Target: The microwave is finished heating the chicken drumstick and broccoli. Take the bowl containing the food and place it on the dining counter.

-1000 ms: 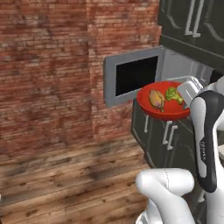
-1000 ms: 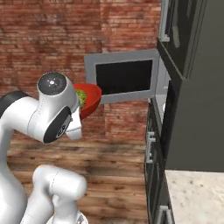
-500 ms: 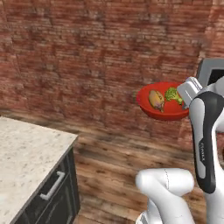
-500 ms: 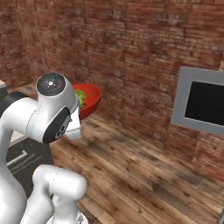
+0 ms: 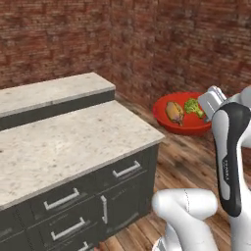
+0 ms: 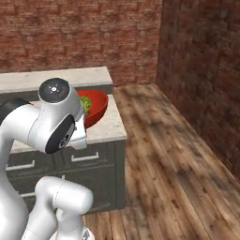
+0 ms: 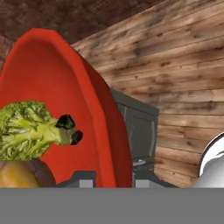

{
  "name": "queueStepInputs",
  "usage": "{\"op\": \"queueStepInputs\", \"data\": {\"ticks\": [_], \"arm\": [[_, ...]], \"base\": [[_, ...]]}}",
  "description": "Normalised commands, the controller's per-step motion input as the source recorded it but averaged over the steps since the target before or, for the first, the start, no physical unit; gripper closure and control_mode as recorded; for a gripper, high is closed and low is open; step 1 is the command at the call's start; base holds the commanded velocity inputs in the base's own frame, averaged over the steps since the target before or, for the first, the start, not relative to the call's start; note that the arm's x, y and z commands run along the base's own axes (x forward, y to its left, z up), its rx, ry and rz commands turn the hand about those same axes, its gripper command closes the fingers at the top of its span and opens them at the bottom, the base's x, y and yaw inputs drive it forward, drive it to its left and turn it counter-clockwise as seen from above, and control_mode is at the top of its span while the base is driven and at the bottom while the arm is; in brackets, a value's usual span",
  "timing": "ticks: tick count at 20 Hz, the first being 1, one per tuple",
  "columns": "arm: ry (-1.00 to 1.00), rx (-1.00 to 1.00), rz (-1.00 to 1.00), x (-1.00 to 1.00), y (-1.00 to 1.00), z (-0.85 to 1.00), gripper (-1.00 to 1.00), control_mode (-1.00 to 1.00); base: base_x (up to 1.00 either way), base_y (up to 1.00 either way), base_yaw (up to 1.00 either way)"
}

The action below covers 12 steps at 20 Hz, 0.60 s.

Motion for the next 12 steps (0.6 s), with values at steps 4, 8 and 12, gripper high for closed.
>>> {"op": "queueStepInputs", "data": {"ticks": [4, 8, 12], "arm": [[0.00, 0.00, 0.00, 0.00, 0.00, 0.00, 1.00, 1.00], [0.00, 0.00, 0.00, 0.00, 0.00, 0.00, 1.00, 1.00], [0.00, 0.00, 0.00, 0.00, 0.00, 0.00, 1.00, 1.00]], "base": [[0.25, -0.74, 0.69], [0.19, -1.00, 0.32], [0.17, -1.00, 0.16]]}}
